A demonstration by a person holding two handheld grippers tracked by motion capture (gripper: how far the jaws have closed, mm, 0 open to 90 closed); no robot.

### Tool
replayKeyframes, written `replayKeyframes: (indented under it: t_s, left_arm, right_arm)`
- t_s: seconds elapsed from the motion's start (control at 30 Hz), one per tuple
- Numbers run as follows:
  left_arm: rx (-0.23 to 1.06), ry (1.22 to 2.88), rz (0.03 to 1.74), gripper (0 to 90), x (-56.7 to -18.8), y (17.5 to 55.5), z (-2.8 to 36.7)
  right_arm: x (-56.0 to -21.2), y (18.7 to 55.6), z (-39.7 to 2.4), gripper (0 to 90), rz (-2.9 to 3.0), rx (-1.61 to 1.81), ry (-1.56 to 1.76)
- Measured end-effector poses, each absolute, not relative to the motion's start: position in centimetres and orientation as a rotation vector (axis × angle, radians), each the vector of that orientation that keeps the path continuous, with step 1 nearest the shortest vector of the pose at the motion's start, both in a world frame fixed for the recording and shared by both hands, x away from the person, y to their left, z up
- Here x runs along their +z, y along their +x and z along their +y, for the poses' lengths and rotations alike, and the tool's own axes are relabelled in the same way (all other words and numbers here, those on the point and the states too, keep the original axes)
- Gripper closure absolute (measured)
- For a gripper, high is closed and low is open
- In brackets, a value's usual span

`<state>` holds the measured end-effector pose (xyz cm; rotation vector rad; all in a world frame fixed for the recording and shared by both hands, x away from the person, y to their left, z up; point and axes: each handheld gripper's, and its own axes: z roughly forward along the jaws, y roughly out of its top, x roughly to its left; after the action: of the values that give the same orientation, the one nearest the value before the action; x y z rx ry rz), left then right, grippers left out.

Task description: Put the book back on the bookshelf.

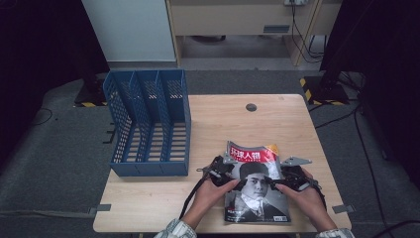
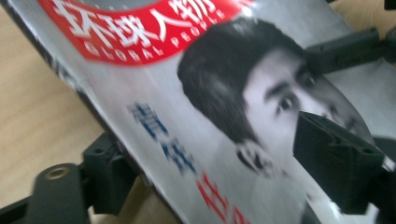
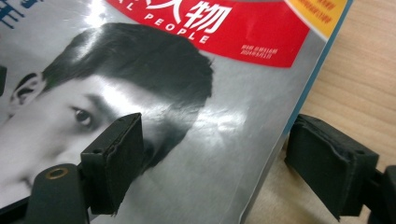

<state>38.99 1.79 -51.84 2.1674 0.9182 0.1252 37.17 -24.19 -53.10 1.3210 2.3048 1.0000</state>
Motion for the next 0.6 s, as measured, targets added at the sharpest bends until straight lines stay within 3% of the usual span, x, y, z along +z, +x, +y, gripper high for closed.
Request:
replayKeyframes:
  t_s: [0.23,0.6]
  left_arm:
    - [0.123,2.197,0.939,12.8,-51.6,40.2,1.1]
    - [0.070,2.170,0.968,27.4,-51.0,42.0,1.5]
  right_arm:
    - [-53.2,37.5,-24.5,25.7,2.302,1.033,1.285]
    - [-53.3,37.4,-23.8,31.4,2.320,1.053,1.194]
